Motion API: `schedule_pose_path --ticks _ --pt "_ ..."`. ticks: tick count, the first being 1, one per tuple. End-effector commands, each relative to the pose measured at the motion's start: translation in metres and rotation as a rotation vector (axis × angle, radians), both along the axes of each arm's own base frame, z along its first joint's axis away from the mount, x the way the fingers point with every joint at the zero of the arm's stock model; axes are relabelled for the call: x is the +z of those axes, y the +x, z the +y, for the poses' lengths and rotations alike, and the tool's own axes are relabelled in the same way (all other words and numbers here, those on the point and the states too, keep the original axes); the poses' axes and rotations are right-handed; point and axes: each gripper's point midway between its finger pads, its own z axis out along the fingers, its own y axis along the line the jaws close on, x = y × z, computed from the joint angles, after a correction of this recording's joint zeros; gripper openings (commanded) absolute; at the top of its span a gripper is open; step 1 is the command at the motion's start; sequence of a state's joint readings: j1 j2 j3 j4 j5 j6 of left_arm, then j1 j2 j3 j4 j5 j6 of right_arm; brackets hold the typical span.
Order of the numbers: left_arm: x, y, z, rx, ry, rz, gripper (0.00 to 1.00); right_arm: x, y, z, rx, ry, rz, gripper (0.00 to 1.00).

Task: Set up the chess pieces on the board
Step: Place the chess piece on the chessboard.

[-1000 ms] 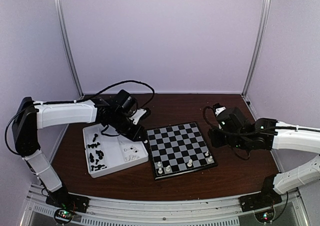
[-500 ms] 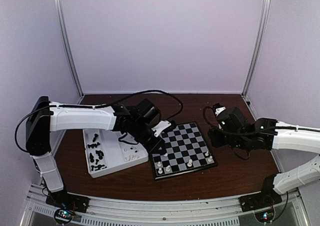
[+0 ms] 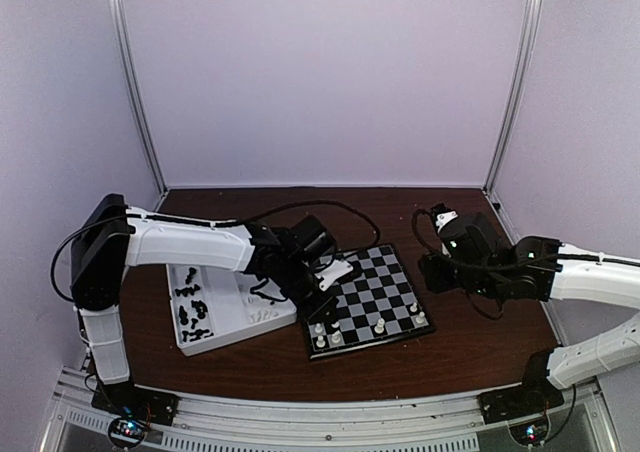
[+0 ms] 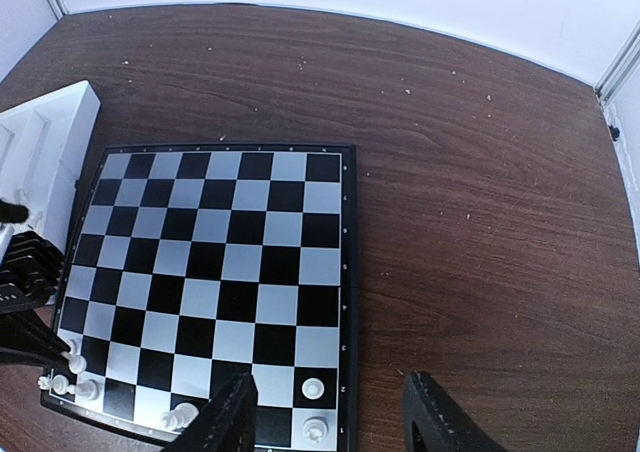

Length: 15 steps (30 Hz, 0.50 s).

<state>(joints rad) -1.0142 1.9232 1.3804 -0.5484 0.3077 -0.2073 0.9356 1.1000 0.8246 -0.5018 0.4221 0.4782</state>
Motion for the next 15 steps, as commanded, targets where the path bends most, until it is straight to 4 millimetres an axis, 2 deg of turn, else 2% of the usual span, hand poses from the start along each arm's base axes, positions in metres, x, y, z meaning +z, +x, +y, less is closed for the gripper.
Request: schedule_pose_path --ticks 1,15 --pt "-0.003 0.008 -0.004 -0.002 0.015 -0.043 0.03 0.0 0.001 -0.005 -0.019 0.006 -0.009 0.52" --pt "-0.017 0.008 0.001 -0.004 0.065 -0.046 0.03 -0.001 0.001 -0.005 -0.022 0.009 -0.006 0.52"
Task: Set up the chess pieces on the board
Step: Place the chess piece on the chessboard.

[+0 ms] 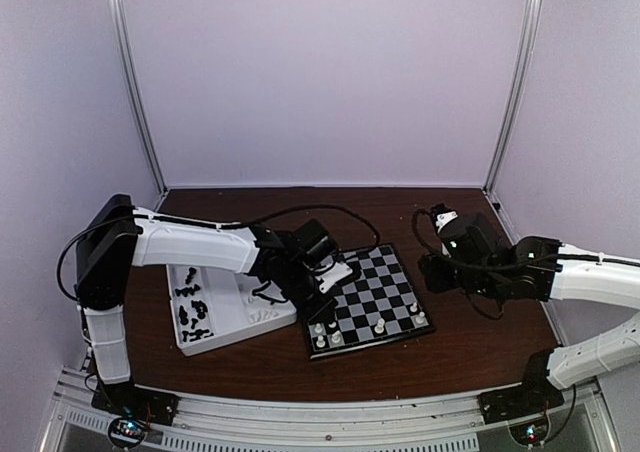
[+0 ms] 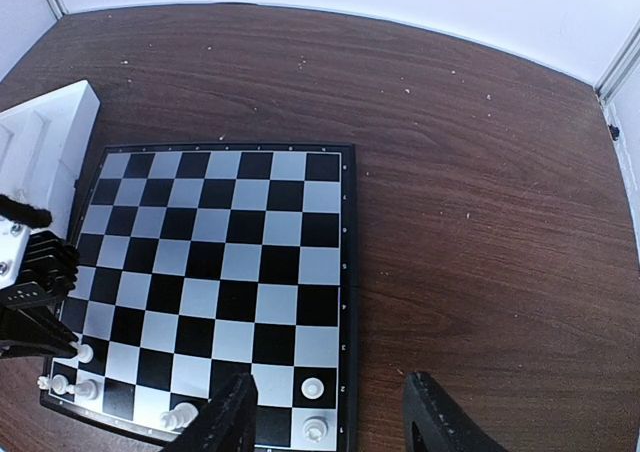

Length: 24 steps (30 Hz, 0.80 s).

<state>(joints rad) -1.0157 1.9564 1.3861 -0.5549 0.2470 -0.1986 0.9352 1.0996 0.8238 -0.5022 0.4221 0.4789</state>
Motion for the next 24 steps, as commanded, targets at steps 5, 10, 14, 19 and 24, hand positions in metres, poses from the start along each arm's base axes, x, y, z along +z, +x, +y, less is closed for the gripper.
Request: schedule_pose_path --ticks 5,10,14,19,24 --pt "-0.0043 -0.0001 -0.0033 -0.024 0.024 -0.019 0.04 -0.0012 0.0009 -0.0037 -0.019 0.01 -0.005 0.52" --pt "-0.0055 0.0 -0.0045 -0.026 0.028 -0.024 0.09 -0.0019 0.0004 -0.0047 -0.021 0.01 -0.003 0.52" --pt "-0.0044 -0.0004 -0.0058 -0.028 0.027 -0.028 0.15 -0.0021 0.0003 -0.0053 -0.022 0.01 -0.003 0.52" --pt "-0.0046 -0.0009 -0.0081 -0.03 0.024 -0.024 0.12 -0.0027 0.0001 -0.0049 -0.022 0.011 0.0 0.52" --pt "-0.0049 0.0001 -0.0089 -0.03 0.024 -0.026 0.12 -0.0024 -0.0001 -0.0061 -0.024 0.009 -0.002 0.52"
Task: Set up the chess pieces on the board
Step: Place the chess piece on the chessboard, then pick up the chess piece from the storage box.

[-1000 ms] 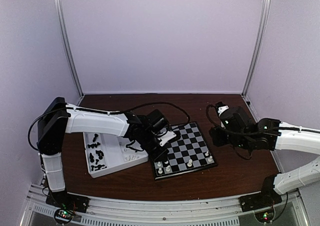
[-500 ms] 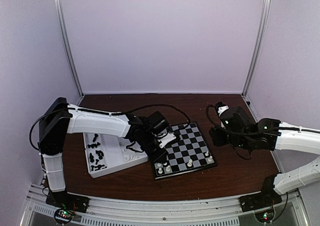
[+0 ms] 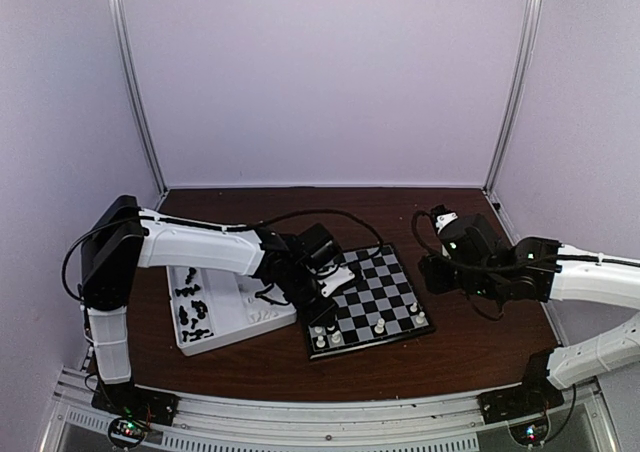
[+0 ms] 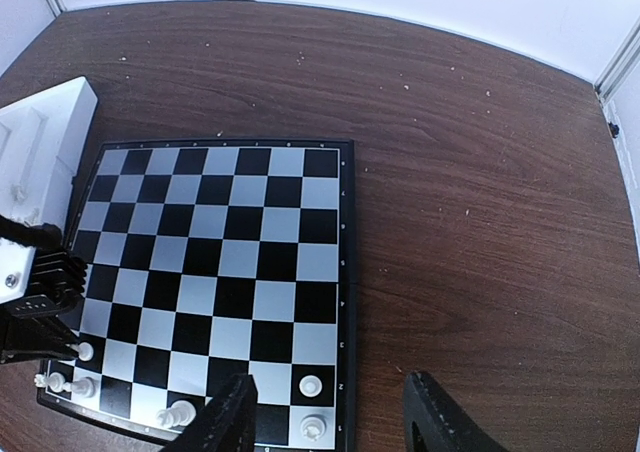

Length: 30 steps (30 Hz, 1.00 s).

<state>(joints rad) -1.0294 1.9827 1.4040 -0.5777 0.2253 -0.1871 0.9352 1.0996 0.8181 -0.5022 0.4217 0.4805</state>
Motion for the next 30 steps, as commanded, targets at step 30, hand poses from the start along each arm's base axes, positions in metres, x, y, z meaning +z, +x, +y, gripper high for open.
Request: schedule_pose_path --ticks 30 --pt "0.097 0.068 0.071 0.398 -0.084 -0.168 0.2 0.006 0.003 0.001 -0.005 0.025 -0.008 0.52"
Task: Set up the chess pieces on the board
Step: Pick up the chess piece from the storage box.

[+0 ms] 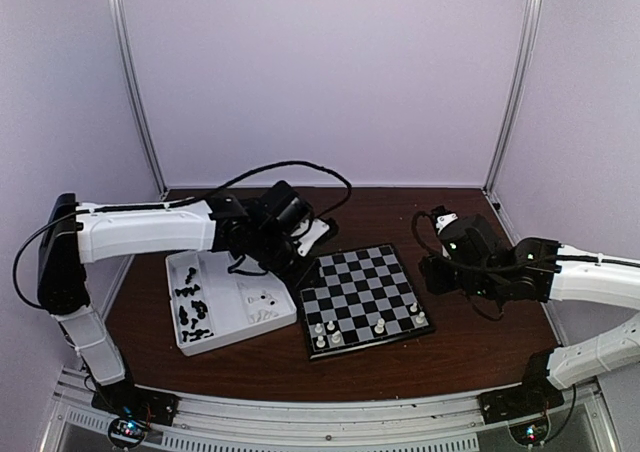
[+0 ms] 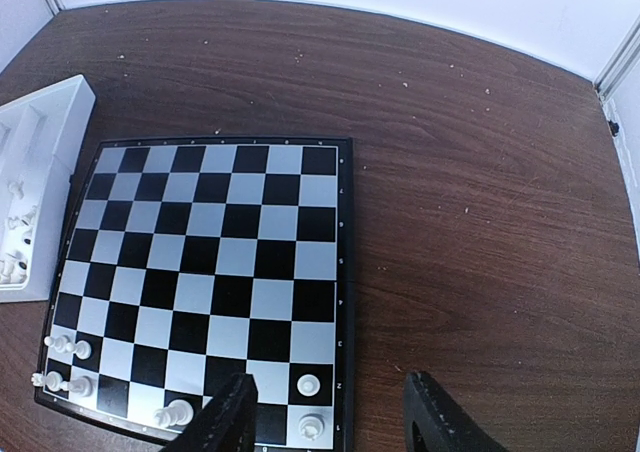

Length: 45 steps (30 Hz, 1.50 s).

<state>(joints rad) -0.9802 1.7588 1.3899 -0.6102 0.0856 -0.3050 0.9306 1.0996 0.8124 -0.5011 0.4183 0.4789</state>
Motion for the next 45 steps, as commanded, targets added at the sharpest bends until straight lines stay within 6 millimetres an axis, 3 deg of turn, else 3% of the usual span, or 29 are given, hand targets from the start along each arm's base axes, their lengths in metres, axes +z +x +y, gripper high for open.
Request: schedule_pose_path --ticks 1,7,17,24,33,45 --pt "0.01 0.035 0.053 0.207 0.006 -0.016 0.2 0.009 0.003 0.003 -0.003 0.031 -0.012 0.52" --pt "-0.003 0.066 0.103 0.335 0.025 0.039 0.17 0.014 0.003 0.007 0.0 0.063 -0.01 0.52" --pt "-0.042 0.107 0.146 0.378 0.134 0.036 0.17 0.017 -0.004 0.009 -0.005 0.128 0.035 0.52" --pt "-0.063 0.126 0.147 0.362 0.165 0.068 0.23 0.023 -0.009 0.004 -0.013 0.161 0.032 0.53" --pt "-0.091 0.142 0.134 0.329 0.166 0.098 0.3 0.022 -0.012 0.0 -0.021 0.178 0.028 0.53" --pt "-0.108 0.148 0.128 0.292 0.192 0.124 0.23 0.026 -0.014 -0.005 -0.043 0.199 0.024 0.53"
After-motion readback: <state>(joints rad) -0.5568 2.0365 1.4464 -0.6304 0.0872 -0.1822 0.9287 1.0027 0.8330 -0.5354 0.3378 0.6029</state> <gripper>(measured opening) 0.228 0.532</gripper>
